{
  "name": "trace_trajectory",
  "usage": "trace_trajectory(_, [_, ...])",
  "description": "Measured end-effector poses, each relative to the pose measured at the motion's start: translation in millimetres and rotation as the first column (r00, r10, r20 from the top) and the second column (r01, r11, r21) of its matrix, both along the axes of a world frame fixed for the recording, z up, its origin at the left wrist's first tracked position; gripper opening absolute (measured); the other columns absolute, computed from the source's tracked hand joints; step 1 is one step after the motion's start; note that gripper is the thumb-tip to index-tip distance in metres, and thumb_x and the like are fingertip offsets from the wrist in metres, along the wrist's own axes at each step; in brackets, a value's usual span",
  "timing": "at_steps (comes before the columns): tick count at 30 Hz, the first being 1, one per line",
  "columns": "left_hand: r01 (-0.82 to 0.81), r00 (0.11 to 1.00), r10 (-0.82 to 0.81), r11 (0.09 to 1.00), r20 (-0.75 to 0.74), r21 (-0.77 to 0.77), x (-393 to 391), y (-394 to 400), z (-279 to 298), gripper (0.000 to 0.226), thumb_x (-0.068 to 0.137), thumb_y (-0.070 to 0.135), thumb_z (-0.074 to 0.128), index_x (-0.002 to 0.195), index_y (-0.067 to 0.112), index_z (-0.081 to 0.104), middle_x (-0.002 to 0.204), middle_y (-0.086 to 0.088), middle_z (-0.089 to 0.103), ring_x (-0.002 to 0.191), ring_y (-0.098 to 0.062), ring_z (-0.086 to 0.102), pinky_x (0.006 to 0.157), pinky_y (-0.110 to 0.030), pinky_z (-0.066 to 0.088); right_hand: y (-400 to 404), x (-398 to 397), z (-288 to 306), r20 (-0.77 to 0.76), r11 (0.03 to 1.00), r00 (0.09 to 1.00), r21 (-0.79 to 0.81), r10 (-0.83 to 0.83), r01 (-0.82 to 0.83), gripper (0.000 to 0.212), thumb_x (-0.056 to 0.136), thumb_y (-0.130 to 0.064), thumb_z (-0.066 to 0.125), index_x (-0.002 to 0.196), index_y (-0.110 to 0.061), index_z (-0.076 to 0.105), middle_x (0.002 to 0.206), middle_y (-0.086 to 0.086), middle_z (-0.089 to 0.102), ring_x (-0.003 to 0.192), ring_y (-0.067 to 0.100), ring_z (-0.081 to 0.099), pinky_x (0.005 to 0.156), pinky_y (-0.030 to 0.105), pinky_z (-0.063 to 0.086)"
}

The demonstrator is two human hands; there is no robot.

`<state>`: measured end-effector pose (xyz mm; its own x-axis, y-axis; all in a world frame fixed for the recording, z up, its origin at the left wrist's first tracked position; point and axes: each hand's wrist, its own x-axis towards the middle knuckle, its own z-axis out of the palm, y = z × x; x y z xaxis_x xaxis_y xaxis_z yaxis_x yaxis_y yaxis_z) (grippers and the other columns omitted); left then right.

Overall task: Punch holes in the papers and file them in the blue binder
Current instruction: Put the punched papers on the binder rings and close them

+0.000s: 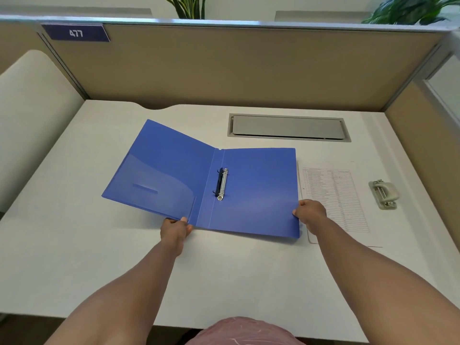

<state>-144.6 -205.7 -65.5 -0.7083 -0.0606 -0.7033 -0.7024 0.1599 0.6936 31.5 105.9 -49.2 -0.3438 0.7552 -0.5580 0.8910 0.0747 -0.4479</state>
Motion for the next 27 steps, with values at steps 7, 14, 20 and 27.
trace_trajectory(7, [-0.005,0.994,-0.001,0.998,0.108,0.06,25,-3,1,0.023,0.098,0.006,0.058,0.12,0.009,0.056,0.112,-0.006,0.065,0.083,-0.021,0.069,0.087,-0.031,0.055,3,10,0,0.076,1.0,0.997,0.021,0.016,-0.017,0.02,0.084,-0.004,0.051,0.093,-0.007,0.068,0.094,0.009,0.063,0.089,0.03,0.06,0.075,0.031,0.049])
trace_trajectory(14, [0.141,0.956,-0.146,0.989,0.255,0.038,29,-17,9,0.014,0.101,0.008,0.053,0.108,0.001,0.062,0.092,-0.011,0.071,0.079,-0.016,0.069,0.07,-0.025,0.061,-1,8,4,0.228,0.994,0.97,0.034,0.089,-0.099,0.01,0.093,-0.008,0.046,0.088,-0.003,0.054,0.07,0.005,0.047,0.06,0.019,0.046,0.048,0.026,0.035])
trace_trajectory(20, [0.576,0.757,-0.503,0.815,0.416,-0.062,22,-30,30,0.026,0.099,0.036,0.057,0.1,0.012,0.065,0.089,-0.003,0.077,0.062,-0.006,0.07,0.054,-0.018,0.055,0,9,3,0.183,0.999,0.983,0.035,0.024,-0.031,0.023,0.091,-0.009,0.05,0.068,-0.006,0.046,0.069,0.006,0.049,0.055,0.018,0.046,0.045,0.024,0.032])
trace_trajectory(27, [0.781,0.544,-0.699,0.624,0.465,0.025,6,2,54,0.032,0.096,0.043,0.06,0.096,0.012,0.068,0.072,0.003,0.069,0.049,-0.004,0.059,0.046,-0.015,0.047,11,14,8,0.089,0.996,0.992,0.02,-0.086,0.085,0.014,0.088,-0.013,0.057,0.079,-0.004,0.052,0.072,0.007,0.052,0.059,0.019,0.048,0.053,0.025,0.04])
